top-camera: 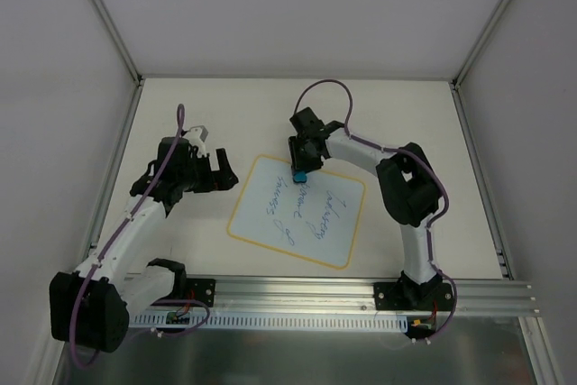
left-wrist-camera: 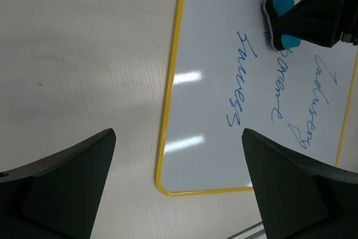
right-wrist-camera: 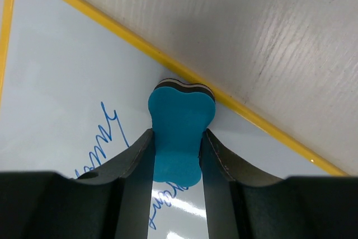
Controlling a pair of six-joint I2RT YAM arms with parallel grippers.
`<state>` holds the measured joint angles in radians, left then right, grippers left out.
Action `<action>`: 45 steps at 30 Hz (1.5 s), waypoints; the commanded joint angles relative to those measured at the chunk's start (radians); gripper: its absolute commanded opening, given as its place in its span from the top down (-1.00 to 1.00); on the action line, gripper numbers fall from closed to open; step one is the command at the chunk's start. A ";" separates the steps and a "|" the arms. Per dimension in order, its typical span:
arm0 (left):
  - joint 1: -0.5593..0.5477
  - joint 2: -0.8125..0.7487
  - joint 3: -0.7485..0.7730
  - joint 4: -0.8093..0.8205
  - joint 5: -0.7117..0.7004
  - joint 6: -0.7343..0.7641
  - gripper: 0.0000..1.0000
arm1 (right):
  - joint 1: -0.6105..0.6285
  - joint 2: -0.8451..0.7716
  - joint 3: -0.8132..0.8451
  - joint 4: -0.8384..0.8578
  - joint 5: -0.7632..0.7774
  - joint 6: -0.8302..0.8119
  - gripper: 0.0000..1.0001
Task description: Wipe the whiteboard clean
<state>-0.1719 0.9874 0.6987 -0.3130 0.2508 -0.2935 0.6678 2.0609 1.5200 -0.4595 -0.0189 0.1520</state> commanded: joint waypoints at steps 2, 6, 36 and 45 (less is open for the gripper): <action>-0.084 0.097 0.056 -0.020 -0.057 -0.025 -0.97 | -0.005 -0.142 0.005 -0.045 0.058 -0.035 0.99; -0.110 0.233 0.093 -0.034 -0.100 -0.059 -0.97 | -0.005 -0.269 -0.076 -0.042 0.083 -0.035 0.99; -0.233 0.692 0.231 -0.005 -0.225 -0.082 0.44 | 0.095 -0.438 -0.416 0.074 0.143 0.081 0.99; -0.245 0.703 0.200 0.006 -0.216 -0.110 1.00 | 0.230 -0.338 -0.351 0.073 0.203 0.181 0.99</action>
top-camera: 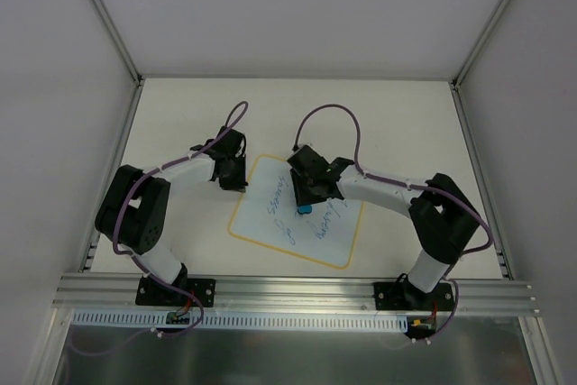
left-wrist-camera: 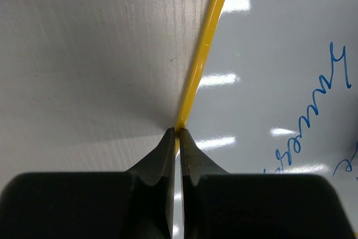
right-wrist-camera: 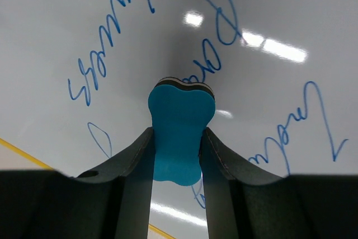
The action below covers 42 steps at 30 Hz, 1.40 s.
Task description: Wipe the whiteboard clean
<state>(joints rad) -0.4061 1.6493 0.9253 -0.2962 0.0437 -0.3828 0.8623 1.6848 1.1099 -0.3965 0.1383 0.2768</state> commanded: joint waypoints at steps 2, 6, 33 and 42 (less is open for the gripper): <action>-0.011 0.038 -0.036 -0.009 0.004 -0.036 1.00 | 0.066 0.076 0.077 0.007 0.047 0.074 0.99; -0.010 0.018 -0.057 -0.008 0.030 -0.068 1.00 | 0.115 0.147 0.136 -0.037 0.060 0.093 0.99; -0.011 0.021 -0.132 -0.001 0.022 -0.096 1.00 | -0.038 0.432 0.482 -0.234 0.192 0.068 0.99; -0.011 0.024 -0.118 -0.001 0.027 -0.105 1.00 | -0.036 0.527 0.603 -0.237 0.064 -0.010 0.99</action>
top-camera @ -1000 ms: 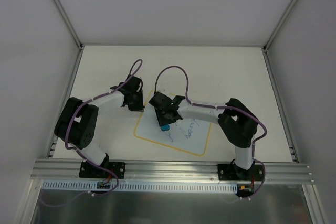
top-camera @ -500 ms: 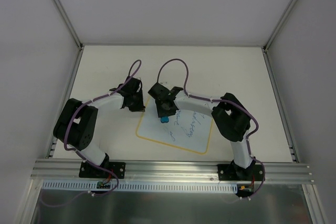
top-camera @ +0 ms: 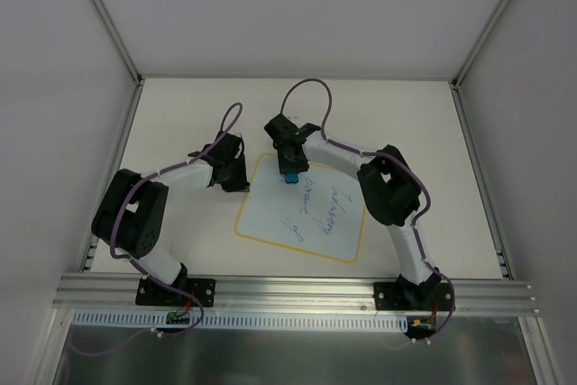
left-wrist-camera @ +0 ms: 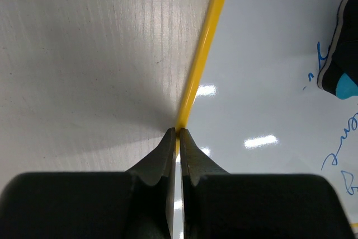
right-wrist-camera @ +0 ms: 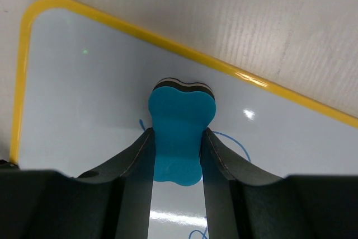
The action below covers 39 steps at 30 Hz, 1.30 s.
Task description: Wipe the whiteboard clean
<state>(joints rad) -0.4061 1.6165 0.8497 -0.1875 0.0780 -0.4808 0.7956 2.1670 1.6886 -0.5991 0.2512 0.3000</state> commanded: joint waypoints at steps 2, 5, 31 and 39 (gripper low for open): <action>-0.010 0.056 -0.038 -0.110 -0.009 -0.010 1.00 | 0.069 0.068 0.055 -0.031 -0.067 -0.035 0.99; -0.010 0.059 -0.034 -0.110 -0.012 -0.018 1.00 | 0.112 0.099 0.097 -0.030 -0.096 -0.032 0.99; 0.007 0.031 -0.032 -0.107 -0.027 -0.061 1.00 | -0.076 -0.201 -0.385 0.085 -0.099 0.111 1.00; 0.007 0.026 -0.029 -0.107 -0.026 -0.073 1.00 | 0.076 -0.010 -0.123 0.084 -0.207 0.146 0.99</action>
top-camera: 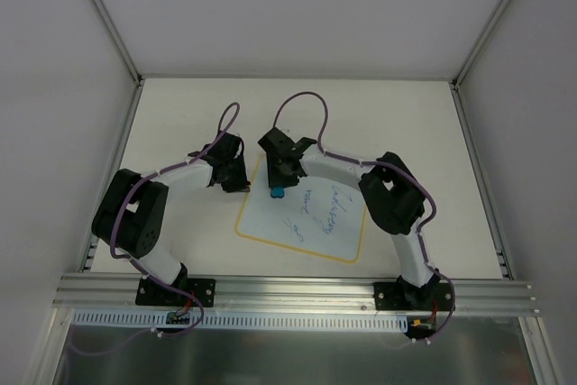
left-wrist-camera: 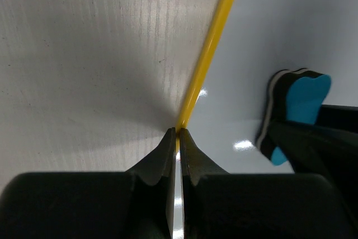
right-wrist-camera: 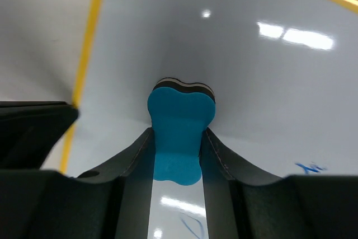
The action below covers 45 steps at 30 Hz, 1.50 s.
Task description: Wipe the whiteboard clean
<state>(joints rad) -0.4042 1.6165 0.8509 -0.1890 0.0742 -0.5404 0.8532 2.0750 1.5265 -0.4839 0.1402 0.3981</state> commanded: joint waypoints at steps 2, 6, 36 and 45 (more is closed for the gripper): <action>0.005 0.026 -0.032 -0.107 -0.022 -0.013 1.00 | 0.000 0.103 0.063 -0.032 -0.068 0.067 0.99; 0.007 0.020 -0.035 -0.107 -0.027 -0.020 1.00 | -0.063 0.076 0.046 -0.041 0.016 0.116 0.99; 0.021 0.010 -0.026 -0.096 -0.008 -0.039 1.00 | 0.078 -0.039 -0.130 -0.104 0.044 0.091 0.99; 0.024 0.006 -0.019 -0.095 -0.004 -0.046 1.00 | -0.147 -0.308 -0.406 -0.159 0.219 0.127 0.99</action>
<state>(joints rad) -0.3908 1.6135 0.8509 -0.1986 0.0830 -0.5846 0.7616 1.8328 1.2030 -0.5125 0.2481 0.5049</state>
